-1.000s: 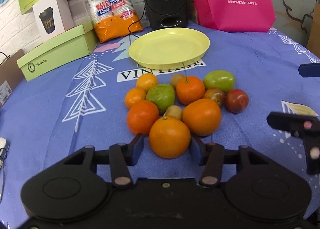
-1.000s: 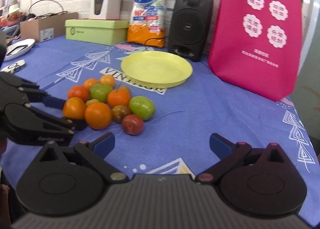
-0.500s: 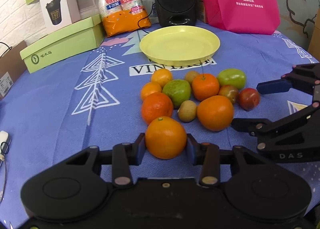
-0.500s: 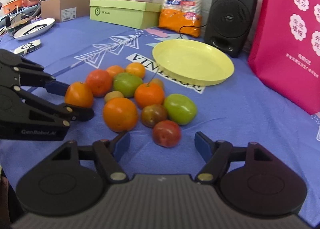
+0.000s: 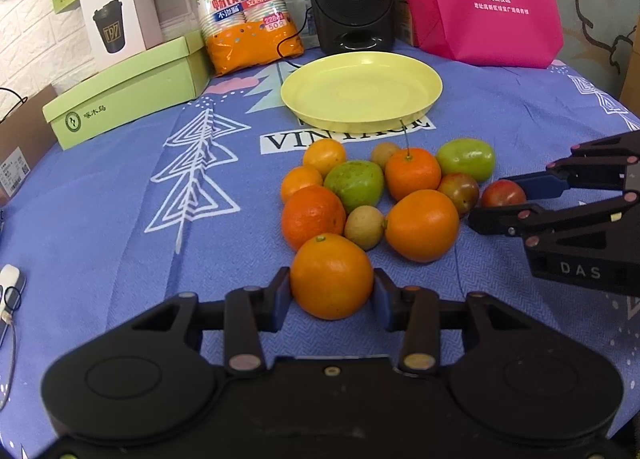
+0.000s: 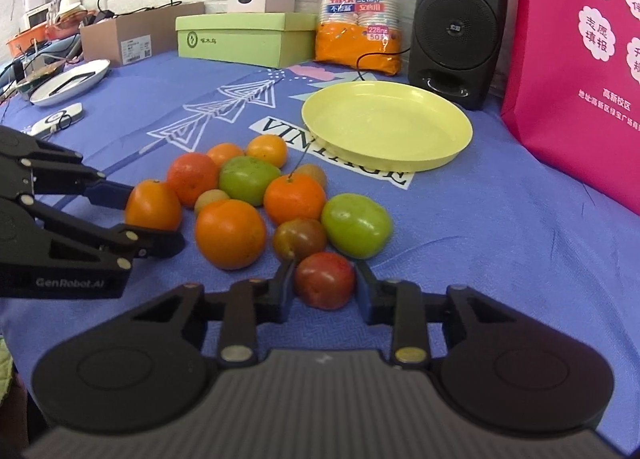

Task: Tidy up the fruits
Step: 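Carry both fruits to the yellow plate and open both tools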

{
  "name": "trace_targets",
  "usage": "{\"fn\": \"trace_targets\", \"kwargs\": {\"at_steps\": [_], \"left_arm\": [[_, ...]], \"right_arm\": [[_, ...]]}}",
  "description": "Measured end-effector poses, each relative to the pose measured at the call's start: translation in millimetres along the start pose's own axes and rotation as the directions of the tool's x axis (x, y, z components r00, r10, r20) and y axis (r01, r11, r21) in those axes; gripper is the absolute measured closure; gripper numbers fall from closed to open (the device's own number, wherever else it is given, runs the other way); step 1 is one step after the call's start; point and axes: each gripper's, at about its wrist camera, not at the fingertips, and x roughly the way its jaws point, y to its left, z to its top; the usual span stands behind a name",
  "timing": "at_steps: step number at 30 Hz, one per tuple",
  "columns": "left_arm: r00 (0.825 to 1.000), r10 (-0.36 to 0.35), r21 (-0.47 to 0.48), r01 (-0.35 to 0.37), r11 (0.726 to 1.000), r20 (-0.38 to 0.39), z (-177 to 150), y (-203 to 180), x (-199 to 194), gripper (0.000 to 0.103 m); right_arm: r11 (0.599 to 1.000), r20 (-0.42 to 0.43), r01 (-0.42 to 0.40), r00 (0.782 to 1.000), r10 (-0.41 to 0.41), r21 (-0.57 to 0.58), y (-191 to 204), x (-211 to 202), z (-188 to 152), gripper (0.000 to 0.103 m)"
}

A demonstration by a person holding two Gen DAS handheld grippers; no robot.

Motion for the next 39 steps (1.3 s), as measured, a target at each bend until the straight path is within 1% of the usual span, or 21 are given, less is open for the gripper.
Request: {"fn": "trace_targets", "kwargs": {"at_steps": [6, 9, 14, 17, 20, 24, 26, 28, 31, 33, 35, 37, 39], "left_arm": [[1.0, 0.0, -0.004, 0.0, 1.0, 0.002, 0.6, 0.0, -2.5, 0.061], [1.0, -0.005, 0.004, 0.005, 1.0, 0.008, 1.1, -0.4, -7.7, 0.062], [0.999, -0.005, 0.006, 0.005, 1.0, 0.041, 4.8, -0.9, -24.5, 0.062], [0.998, -0.006, 0.024, 0.005, 1.0, 0.061, 10.0, -0.7, -36.3, 0.062], [0.997, -0.008, 0.037, 0.006, 0.999, 0.07, 23.8, 2.6, -41.4, 0.062], [0.995, -0.004, 0.073, -0.004, 0.997, 0.103, 61.5, 6.9, -39.3, 0.062], [0.994, -0.006, 0.099, -0.005, 0.995, 0.107, 83.3, 8.4, -29.1, 0.062], [0.994, -0.034, 0.126, 0.021, 0.992, 0.108, 103.3, 10.5, -16.3, 0.061], [0.993, -0.067, 0.146, 0.053, 0.988, 0.094, 131.4, 12.9, 9.1, 0.061], [0.994, -0.075, 0.153, 0.063, 0.986, 0.077, 145.4, 12.3, 29.0, 0.061], [0.994, -0.088, 0.158, 0.078, 0.984, 0.062, 156.6, 11.9, 49.6, 0.061], [0.992, -0.118, 0.146, 0.11, 0.983, 0.046, 166.1, 12.6, 69.3, 0.061], [0.994, -0.111, 0.145, 0.107, 0.984, 0.019, 170.0, 13.4, 89.1, 0.061]], "right_arm": [[0.999, 0.021, 0.022, 1.0, -0.023, 0.037, 0.9, -8.7, -4.3, 0.073], [0.999, 0.044, 0.015, 0.999, -0.017, 0.046, 1.1, -21.0, -5.7, 0.073], [0.999, 0.071, 0.022, 0.997, -0.025, 0.042, -0.6, -36.0, -4.3, 0.073], [0.999, 0.075, 0.03, 0.997, -0.033, 0.043, -4.2, -39.8, -2.6, 0.073], [0.999, 0.086, 0.032, 0.996, -0.035, 0.044, -9.0, -43.3, 4.8, 0.073], [0.999, 0.14, 0.029, 0.99, -0.034, 0.038, -18.3, -47.2, 34.3, 0.072], [0.999, 0.153, 0.025, 0.988, -0.03, 0.034, -24.2, -41.0, 54.1, 0.072], [0.999, 0.151, 0.013, 0.988, -0.018, 0.035, -32.7, -29.0, 73.4, 0.072], [0.999, 0.121, -0.002, 0.993, -0.003, 0.04, -46.5, -3.7, 97.5, 0.072], [0.999, 0.098, 0.003, 0.995, -0.007, 0.045, -55.0, 14.6, 109.5, 0.072], [0.999, 0.071, 0.004, 0.997, -0.008, 0.051, -62.0, 34.4, 118.0, 0.072], [0.998, 0.047, 0.006, 0.999, -0.009, 0.064, -69.0, 52.5, 121.9, 0.072], [0.997, 0.027, 0.015, 0.999, -0.018, 0.078, -76.0, 68.6, 124.6, 0.072]]}}
